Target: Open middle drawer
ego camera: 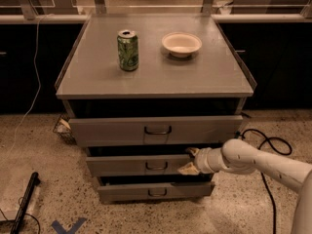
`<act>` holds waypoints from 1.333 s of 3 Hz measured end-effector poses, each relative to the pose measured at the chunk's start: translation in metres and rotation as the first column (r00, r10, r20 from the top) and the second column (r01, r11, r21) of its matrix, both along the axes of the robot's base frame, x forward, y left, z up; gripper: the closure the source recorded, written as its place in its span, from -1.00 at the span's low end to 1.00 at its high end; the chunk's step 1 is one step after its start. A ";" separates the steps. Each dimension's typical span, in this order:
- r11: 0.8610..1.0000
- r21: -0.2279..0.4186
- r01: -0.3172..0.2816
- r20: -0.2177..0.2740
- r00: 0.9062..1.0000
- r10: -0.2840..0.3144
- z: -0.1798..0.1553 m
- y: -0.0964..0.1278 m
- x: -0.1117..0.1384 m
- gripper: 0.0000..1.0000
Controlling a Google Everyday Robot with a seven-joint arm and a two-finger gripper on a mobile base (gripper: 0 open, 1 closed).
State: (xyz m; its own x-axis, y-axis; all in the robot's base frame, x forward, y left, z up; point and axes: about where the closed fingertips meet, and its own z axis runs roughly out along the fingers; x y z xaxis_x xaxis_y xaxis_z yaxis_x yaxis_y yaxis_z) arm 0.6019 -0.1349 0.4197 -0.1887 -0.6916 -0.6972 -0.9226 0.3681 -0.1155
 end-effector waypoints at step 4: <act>1.000 0.000 0.000 0.000 1.000 0.000 0.007 -0.001 0.000 1.00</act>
Offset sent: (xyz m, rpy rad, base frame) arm 0.0000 0.0000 0.0000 0.0000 0.0000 0.0000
